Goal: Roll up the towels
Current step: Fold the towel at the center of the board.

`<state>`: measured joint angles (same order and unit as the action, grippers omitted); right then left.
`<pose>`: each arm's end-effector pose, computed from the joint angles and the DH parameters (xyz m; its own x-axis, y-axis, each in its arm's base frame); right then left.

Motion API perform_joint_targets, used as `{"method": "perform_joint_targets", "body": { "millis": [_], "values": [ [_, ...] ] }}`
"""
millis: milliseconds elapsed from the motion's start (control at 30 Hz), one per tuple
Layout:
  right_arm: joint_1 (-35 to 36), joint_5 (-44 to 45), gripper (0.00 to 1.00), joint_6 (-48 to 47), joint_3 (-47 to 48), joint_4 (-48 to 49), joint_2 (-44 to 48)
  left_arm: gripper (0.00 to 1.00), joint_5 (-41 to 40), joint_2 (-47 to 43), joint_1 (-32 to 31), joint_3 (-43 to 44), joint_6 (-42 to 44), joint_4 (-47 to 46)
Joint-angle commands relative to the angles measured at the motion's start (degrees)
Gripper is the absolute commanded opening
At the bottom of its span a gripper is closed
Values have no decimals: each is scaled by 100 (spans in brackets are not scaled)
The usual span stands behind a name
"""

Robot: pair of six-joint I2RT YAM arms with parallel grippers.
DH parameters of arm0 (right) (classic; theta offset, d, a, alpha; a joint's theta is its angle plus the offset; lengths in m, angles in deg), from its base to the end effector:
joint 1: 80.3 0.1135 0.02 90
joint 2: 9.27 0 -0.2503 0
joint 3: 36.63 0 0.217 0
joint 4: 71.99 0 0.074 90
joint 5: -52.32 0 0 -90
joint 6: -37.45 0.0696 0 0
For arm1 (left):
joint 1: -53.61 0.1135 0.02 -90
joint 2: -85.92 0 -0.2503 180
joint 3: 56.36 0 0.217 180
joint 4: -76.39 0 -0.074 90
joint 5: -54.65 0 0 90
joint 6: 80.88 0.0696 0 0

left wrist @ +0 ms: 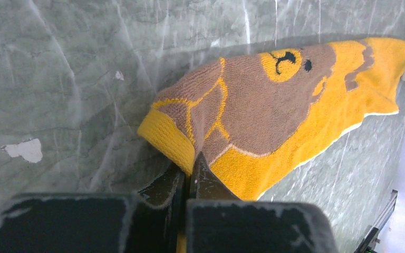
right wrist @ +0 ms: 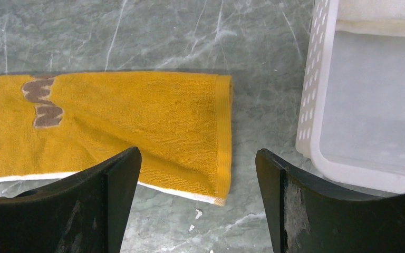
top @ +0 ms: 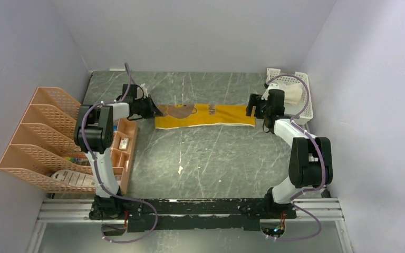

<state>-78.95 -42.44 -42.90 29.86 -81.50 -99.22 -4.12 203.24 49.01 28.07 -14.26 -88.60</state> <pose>0.3389 0.0138 0.1994 -0.5520 0.1541 -0.8195 -0.0006 0.9827 0.1852 0.4024 -0.0686 0.1190 -0.8436 -0.2725 -0.4627 0.0875 0.7804 -0.6192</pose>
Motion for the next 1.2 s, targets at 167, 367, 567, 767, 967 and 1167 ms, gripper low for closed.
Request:
{"method": "perform_joint_targets", "body": {
  "millis": [167,367,567,767,967,1167],
  "values": [
    [-29,-161,80,-42,43,95,-44,7,-1018,-340,114,1116,692,2138],
    [-20,-392,80,-12,95,66,-135,7,-1919,-143,350,2389,1359,3480],
    [10,-466,80,-34,151,-40,-147,7,-2873,-114,460,3114,1817,3949],
    [62,-622,79,-43,311,-184,-279,7,-4036,311,37,4505,2010,4963],
    [119,-670,79,-55,379,-268,-358,7,-4619,870,-893,5680,1988,5501],
    [151,-716,79,-52,388,-316,-375,7,-5081,1652,-1723,6688,1841,5843]
  ]
}}
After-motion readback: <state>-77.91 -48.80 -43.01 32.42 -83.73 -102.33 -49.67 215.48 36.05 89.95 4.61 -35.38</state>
